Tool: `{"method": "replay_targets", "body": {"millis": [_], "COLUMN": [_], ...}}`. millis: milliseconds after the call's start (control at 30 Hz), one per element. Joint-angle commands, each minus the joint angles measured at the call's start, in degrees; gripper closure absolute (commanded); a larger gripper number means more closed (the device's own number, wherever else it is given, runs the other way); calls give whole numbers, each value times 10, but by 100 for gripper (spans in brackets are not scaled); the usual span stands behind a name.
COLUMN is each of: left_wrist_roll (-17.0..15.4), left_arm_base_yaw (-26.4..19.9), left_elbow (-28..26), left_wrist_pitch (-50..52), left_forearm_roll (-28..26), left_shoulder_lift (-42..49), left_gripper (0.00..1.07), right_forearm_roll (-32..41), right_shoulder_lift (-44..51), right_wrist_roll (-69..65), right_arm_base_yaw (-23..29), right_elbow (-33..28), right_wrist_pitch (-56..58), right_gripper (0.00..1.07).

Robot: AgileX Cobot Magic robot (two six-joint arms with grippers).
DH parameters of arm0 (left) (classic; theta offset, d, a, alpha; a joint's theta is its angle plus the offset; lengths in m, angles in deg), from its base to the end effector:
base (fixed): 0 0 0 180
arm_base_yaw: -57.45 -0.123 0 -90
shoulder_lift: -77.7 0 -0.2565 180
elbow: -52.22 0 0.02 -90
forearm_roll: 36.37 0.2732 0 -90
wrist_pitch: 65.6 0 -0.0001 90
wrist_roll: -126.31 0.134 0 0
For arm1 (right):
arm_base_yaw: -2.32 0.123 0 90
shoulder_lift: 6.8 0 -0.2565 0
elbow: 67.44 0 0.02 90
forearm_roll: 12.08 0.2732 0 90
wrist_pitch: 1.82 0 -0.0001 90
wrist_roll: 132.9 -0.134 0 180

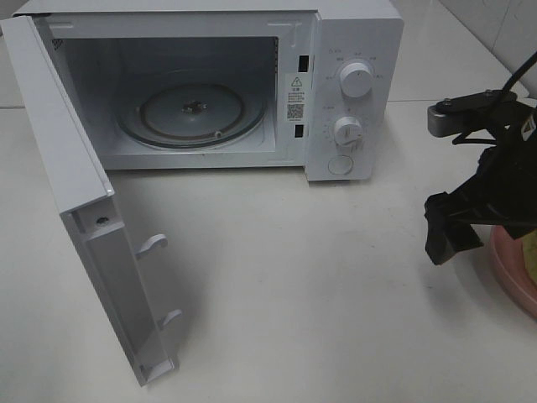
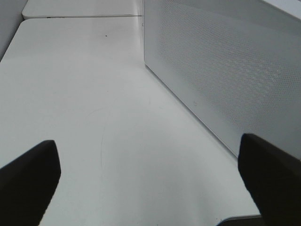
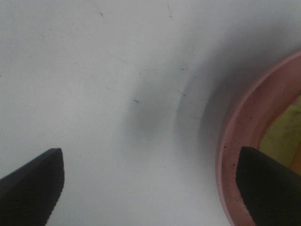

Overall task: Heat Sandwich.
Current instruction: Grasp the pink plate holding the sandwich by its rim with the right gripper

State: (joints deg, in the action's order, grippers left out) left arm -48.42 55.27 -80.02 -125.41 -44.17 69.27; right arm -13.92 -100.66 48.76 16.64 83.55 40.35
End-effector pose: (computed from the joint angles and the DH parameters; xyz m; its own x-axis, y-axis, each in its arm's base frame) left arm 0.0825 -0.0126 0.2713 -0.4327 0.0066 -0.9015 0.0779 0.9965 -0.0301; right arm 0.2837 0.0694 0.1180 -0.9220 -0.2898 -0.2569 -0.2909 0.9561 -0.0344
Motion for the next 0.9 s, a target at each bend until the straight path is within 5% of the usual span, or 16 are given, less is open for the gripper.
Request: {"method": "replay_targets", "body": {"millis": [33, 167, 900], "left_wrist_roll": [-2, -2, -2], "left_arm_base_yaw": [0, 0, 0], "left_elbow": [3, 3, 3], "left_wrist_pitch": [5, 5, 5], "left_forearm_roll": [-2, -2, -2], "left_shoulder_lift": [15, 15, 15], "left_gripper": [10, 10, 10], "right_forearm_roll": [-7, -2, -56], "right_shoulder_lift": [4, -3, -129], "right_wrist_roll": [16, 11, -57], "right_arm_base_yaw": [-30, -62, -72], "right_elbow": [3, 3, 3], "right_wrist_pitch": [11, 14, -49], "right_gripper": [6, 12, 18]}}
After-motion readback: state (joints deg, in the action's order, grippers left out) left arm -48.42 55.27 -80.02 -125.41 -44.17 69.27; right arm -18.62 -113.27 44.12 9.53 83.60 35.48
